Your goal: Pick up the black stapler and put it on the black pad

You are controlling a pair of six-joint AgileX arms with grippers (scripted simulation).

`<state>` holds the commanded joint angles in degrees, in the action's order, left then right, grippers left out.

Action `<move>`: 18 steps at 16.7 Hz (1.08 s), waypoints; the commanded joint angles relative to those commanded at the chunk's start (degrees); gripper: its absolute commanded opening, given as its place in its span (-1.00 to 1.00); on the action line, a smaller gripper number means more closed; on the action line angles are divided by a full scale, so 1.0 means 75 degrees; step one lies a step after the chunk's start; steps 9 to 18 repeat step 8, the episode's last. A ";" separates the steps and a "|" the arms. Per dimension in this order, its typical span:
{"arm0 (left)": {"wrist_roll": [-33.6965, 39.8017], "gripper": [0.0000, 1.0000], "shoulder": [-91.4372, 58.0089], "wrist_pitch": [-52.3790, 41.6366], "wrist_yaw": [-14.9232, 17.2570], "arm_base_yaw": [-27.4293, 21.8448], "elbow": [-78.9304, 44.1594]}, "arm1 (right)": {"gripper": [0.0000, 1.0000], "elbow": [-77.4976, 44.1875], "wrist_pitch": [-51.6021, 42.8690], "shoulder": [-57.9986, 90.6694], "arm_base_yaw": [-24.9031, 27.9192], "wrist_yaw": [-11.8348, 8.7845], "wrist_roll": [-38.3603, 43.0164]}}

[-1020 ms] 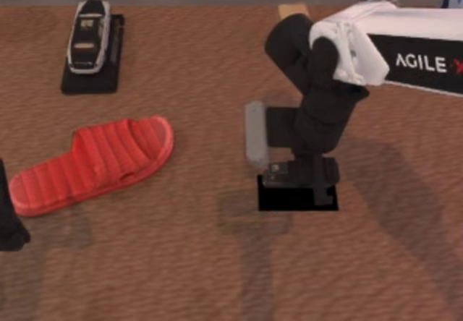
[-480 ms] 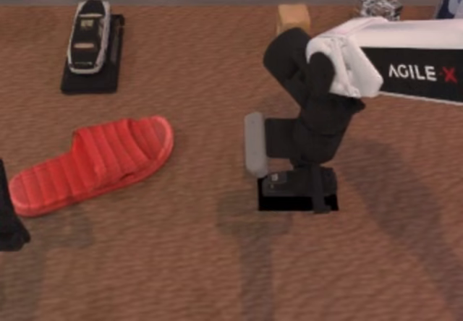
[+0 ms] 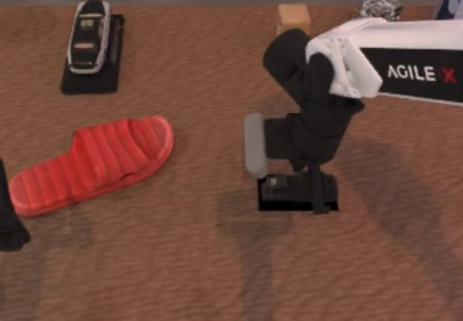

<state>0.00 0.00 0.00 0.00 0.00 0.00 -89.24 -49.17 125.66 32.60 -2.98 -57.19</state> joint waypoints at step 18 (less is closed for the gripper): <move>0.0000 1.00 0.0000 0.0000 0.0000 0.0000 0.0000 | 1.00 0.0000 0.0000 0.0000 0.0000 0.0000 0.0000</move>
